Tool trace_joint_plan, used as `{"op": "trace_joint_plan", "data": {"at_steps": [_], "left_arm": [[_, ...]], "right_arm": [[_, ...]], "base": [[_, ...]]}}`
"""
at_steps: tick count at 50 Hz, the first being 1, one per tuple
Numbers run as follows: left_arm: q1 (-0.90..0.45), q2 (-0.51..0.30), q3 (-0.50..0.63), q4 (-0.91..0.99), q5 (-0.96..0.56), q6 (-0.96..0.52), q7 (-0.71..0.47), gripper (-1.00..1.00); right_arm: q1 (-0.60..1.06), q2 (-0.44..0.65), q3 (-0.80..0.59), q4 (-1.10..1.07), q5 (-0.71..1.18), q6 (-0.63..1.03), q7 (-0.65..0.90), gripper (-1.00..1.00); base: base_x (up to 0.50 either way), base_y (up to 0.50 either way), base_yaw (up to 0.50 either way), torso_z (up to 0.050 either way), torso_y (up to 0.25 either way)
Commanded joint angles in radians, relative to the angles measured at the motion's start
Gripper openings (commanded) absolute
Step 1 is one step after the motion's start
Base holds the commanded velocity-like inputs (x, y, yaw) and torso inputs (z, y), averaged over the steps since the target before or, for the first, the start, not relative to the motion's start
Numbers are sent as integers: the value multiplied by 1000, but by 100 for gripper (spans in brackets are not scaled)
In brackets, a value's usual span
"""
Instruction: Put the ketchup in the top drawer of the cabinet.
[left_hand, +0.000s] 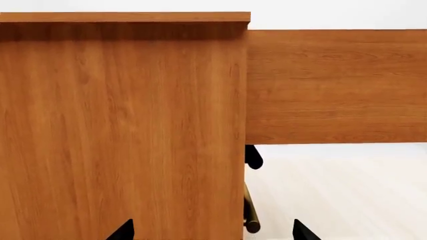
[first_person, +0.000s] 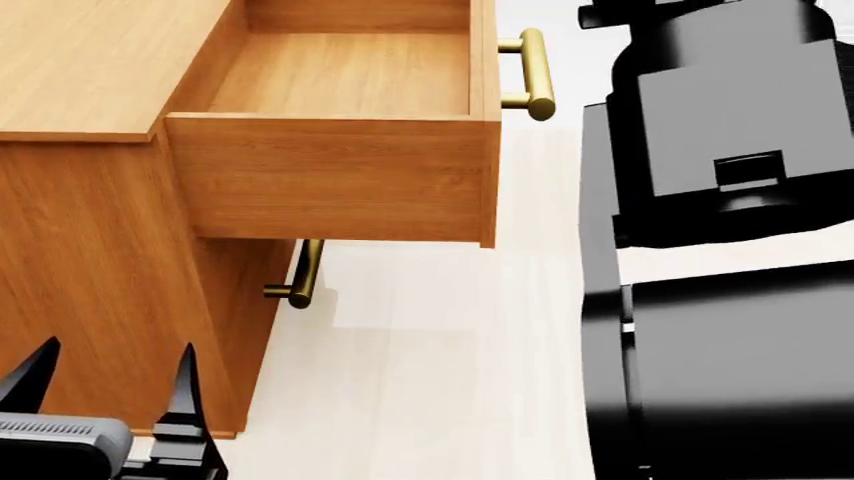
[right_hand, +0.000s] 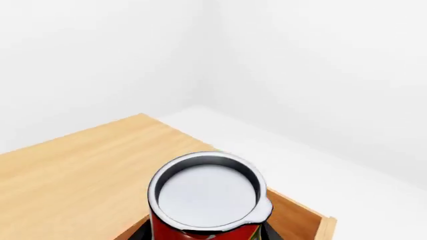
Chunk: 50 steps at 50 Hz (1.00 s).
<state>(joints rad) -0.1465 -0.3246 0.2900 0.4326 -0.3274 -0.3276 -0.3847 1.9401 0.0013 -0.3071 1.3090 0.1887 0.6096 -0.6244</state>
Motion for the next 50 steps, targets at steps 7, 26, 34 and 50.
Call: {"op": "trace_joint_plan", "data": {"at_steps": [7,26,34,50], "left_arm": [[-10,9,12,-13,-6,10,1,100],[-7,-2,15,-12,-7,10,-4,100],[-9,-5,16,-15,-9,12,-5,100],[-7,-10,14,-17,-14,14,-11,100]], "right_arm": [[-53,0,-19,0,-7,-13,-32,-100],[-94,0,5,0,-54,-36,-57,-100],[-98,0,-18,0,-18,-42,-70,-100],[-157,0,-16,0,-12,-63,-69,-100]], "base": [[0,0,0,0,1],[0,0,0,0,0],[1,0,0,0,0],[0,0,0,0,1]]}}
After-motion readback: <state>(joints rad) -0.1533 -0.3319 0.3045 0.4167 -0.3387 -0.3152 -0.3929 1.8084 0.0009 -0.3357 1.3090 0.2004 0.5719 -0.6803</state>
